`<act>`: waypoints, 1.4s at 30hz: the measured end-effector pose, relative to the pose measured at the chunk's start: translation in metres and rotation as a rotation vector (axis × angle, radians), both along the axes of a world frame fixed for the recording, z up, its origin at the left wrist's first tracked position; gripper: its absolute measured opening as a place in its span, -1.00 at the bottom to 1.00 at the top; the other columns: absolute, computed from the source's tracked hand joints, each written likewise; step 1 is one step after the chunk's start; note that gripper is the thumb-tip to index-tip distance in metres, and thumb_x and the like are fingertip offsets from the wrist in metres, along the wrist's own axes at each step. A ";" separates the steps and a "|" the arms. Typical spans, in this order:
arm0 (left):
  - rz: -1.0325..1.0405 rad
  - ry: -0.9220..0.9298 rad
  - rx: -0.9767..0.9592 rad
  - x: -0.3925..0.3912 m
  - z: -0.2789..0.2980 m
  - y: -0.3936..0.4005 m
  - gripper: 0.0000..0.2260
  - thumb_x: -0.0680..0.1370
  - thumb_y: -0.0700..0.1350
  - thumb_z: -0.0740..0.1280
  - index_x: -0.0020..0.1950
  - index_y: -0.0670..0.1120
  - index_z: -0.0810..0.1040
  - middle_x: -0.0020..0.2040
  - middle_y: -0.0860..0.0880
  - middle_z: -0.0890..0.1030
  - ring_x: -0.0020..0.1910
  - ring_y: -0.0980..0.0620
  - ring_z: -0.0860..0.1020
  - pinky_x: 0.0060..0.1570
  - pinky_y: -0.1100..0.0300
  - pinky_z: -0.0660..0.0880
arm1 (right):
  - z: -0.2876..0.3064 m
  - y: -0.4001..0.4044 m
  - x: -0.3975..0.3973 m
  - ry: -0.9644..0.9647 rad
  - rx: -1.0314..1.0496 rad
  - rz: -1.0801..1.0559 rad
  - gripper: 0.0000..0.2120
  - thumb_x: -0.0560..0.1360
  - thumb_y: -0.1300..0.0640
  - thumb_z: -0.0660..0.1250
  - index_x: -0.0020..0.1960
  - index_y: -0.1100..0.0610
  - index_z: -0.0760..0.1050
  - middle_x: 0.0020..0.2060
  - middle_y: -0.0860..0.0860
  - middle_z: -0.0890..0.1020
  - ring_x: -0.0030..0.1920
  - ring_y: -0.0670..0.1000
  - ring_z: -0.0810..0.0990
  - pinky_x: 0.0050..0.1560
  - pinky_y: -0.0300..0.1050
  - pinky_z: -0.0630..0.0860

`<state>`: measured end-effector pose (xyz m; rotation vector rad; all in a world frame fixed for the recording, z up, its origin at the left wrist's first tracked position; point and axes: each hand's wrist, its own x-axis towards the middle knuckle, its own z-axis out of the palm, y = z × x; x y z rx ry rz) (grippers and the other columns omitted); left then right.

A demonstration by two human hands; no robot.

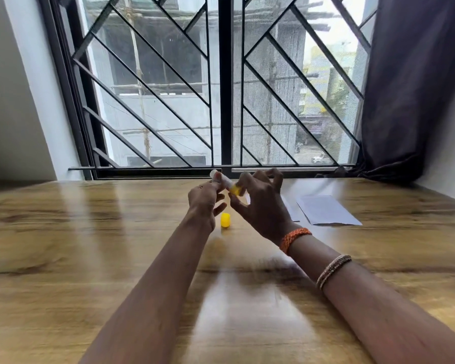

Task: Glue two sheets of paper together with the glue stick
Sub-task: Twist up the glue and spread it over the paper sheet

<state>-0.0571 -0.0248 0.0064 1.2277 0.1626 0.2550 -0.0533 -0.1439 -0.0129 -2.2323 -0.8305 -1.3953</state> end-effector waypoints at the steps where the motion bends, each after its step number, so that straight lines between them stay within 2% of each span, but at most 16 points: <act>1: -0.026 -0.009 -0.003 0.001 0.000 0.002 -0.82 0.53 -0.09 0.29 -0.27 -0.05 0.55 -0.27 0.03 0.56 -0.27 0.11 0.47 -0.28 0.21 0.42 | 0.001 0.002 -0.001 0.110 0.118 0.075 -0.84 0.40 0.08 0.43 -0.18 0.12 0.47 -0.32 -0.05 0.61 -0.24 0.03 0.57 0.05 -0.04 0.19; 3: -0.073 -0.032 -0.022 0.002 0.002 0.005 -0.77 0.55 -0.13 0.24 -0.29 -0.03 0.57 -0.27 0.06 0.59 -0.26 0.13 0.48 -0.25 0.23 0.41 | 0.004 0.007 -0.004 0.288 0.319 0.202 -0.83 0.39 0.09 0.45 -0.20 0.11 0.47 -0.32 -0.06 0.61 -0.28 0.00 0.55 0.05 0.05 0.35; 6: -0.080 -0.065 -0.036 0.002 0.003 0.007 -0.80 0.55 -0.15 0.23 -0.22 -0.03 0.58 -0.25 0.07 0.59 -0.26 0.14 0.46 -0.25 0.23 0.40 | 0.005 0.013 -0.004 0.352 0.428 0.215 -0.84 0.39 0.13 0.45 -0.17 0.07 0.45 -0.31 -0.07 0.58 -0.26 0.02 0.55 -0.05 0.18 0.47; 8: -0.044 -0.079 -0.039 0.000 0.003 0.005 -0.91 0.53 -0.09 0.29 -0.10 -0.04 0.58 -0.20 0.07 0.57 -0.21 0.13 0.46 -0.23 0.21 0.41 | 0.004 0.014 -0.002 0.354 0.419 0.175 -0.83 0.41 0.14 0.44 -0.10 0.07 0.45 -0.24 -0.06 0.60 -0.19 0.02 0.56 -0.01 0.09 0.43; 10: 0.009 -0.083 -0.044 -0.003 0.005 0.003 -0.85 0.50 -0.02 0.35 -0.01 -0.06 0.58 -0.16 0.05 0.56 -0.15 0.11 0.46 -0.21 0.19 0.42 | 0.003 0.013 -0.001 0.376 0.420 0.144 -0.79 0.40 0.16 0.45 -0.04 0.07 0.46 -0.18 -0.05 0.63 -0.12 0.02 0.58 0.03 0.04 0.38; 13: 0.026 -0.095 -0.039 -0.008 0.009 -0.001 -0.91 0.48 -0.02 0.37 -0.13 -0.03 0.55 -0.17 0.04 0.55 -0.15 0.10 0.45 -0.18 0.17 0.43 | 0.002 0.011 0.001 0.403 0.480 0.115 -0.81 0.39 0.17 0.47 -0.07 0.06 0.49 -0.21 -0.11 0.62 -0.13 -0.01 0.58 0.05 0.08 0.38; 15: 0.018 -0.110 -0.027 -0.010 0.010 -0.002 -0.92 0.48 -0.03 0.37 -0.17 -0.01 0.55 -0.19 0.03 0.54 -0.15 0.09 0.45 -0.17 0.16 0.42 | 0.002 0.009 0.003 0.394 0.515 0.084 -0.85 0.39 0.13 0.47 -0.09 0.06 0.53 -0.23 -0.13 0.60 -0.15 -0.02 0.57 0.00 -0.01 0.30; 18: -0.010 -0.149 -0.019 -0.012 0.013 -0.006 -0.93 0.50 -0.03 0.35 -0.16 -0.01 0.56 -0.18 0.04 0.55 -0.13 0.06 0.44 -0.17 0.15 0.41 | -0.002 0.008 0.006 0.351 0.491 0.032 -0.98 0.46 0.13 0.40 -0.12 0.06 0.57 -0.16 -0.06 0.63 -0.12 0.01 0.56 -0.09 -0.11 0.11; 21: 0.014 -0.157 -0.015 -0.014 0.015 -0.009 -0.88 0.48 -0.04 0.37 -0.24 -0.01 0.56 -0.23 0.05 0.55 -0.17 0.07 0.43 -0.14 0.12 0.38 | -0.003 0.010 0.005 0.277 0.470 0.012 -0.94 0.49 0.12 0.35 -0.05 0.07 0.52 -0.14 -0.04 0.63 -0.11 0.01 0.57 -0.14 -0.13 0.04; 24: 0.053 -0.142 0.007 -0.014 0.014 -0.011 -0.87 0.45 -0.05 0.41 -0.28 -0.01 0.55 -0.26 0.03 0.52 -0.25 0.08 0.41 -0.19 0.15 0.35 | 0.001 0.010 0.002 0.182 0.422 -0.009 -0.78 0.43 0.16 0.41 0.03 0.11 0.44 -0.18 -0.04 0.62 -0.14 0.01 0.57 -0.15 -0.14 0.04; 27: 0.085 -0.155 -0.013 -0.014 0.013 -0.009 -0.88 0.43 -0.05 0.43 -0.26 -0.02 0.55 -0.38 0.10 0.57 -0.41 0.19 0.48 -0.36 0.31 0.42 | 0.002 0.005 -0.001 0.060 0.204 -0.123 -0.76 0.40 0.27 0.41 0.02 0.13 0.47 -0.16 0.00 0.62 -0.10 0.10 0.56 -0.07 -0.11 0.10; 30: 0.109 -0.162 -0.009 -0.017 0.013 -0.010 -0.87 0.42 -0.03 0.44 -0.27 -0.03 0.55 -0.48 0.14 0.59 -0.49 0.28 0.52 -0.48 0.37 0.43 | 0.004 0.003 -0.004 0.068 0.187 -0.130 -0.75 0.39 0.31 0.40 0.03 0.15 0.49 -0.14 0.02 0.62 -0.09 0.11 0.55 -0.07 -0.09 0.14; 34: 0.128 -0.137 -0.041 -0.018 0.014 -0.013 -0.83 0.41 0.00 0.44 -0.28 -0.04 0.52 -0.31 0.06 0.57 -0.33 0.20 0.44 -0.30 0.27 0.37 | 0.004 0.003 -0.007 0.079 0.181 -0.114 -0.68 0.37 0.23 0.46 0.09 0.15 0.49 -0.12 0.00 0.63 -0.09 0.08 0.58 -0.07 -0.02 0.28; 38: 0.125 -0.123 -0.049 -0.017 0.011 -0.013 -0.80 0.41 0.03 0.43 -0.31 -0.05 0.53 -0.29 0.06 0.59 -0.28 0.20 0.45 -0.11 0.21 0.40 | 0.005 0.002 -0.009 0.024 0.071 -0.215 -0.77 0.39 0.17 0.44 0.02 0.14 0.52 -0.16 0.03 0.62 -0.12 0.13 0.58 -0.08 0.04 0.38; 40: 0.119 -0.119 -0.033 -0.017 0.011 -0.013 -0.79 0.42 0.04 0.42 -0.29 -0.06 0.55 -0.28 0.07 0.60 -0.26 0.22 0.46 0.06 0.14 0.38 | 0.005 0.002 -0.009 0.009 0.059 -0.274 -0.79 0.41 0.18 0.41 0.03 0.13 0.53 -0.13 0.04 0.62 -0.10 0.15 0.57 -0.07 0.05 0.40; 42: 0.107 -0.122 -0.022 -0.017 0.011 -0.015 -0.79 0.43 0.04 0.40 -0.29 -0.07 0.55 -0.28 0.07 0.60 -0.26 0.23 0.48 0.13 0.11 0.37 | 0.005 0.002 -0.009 0.009 0.072 -0.291 -0.80 0.42 0.19 0.38 0.05 0.14 0.53 -0.08 0.07 0.62 -0.07 0.16 0.56 -0.05 0.06 0.41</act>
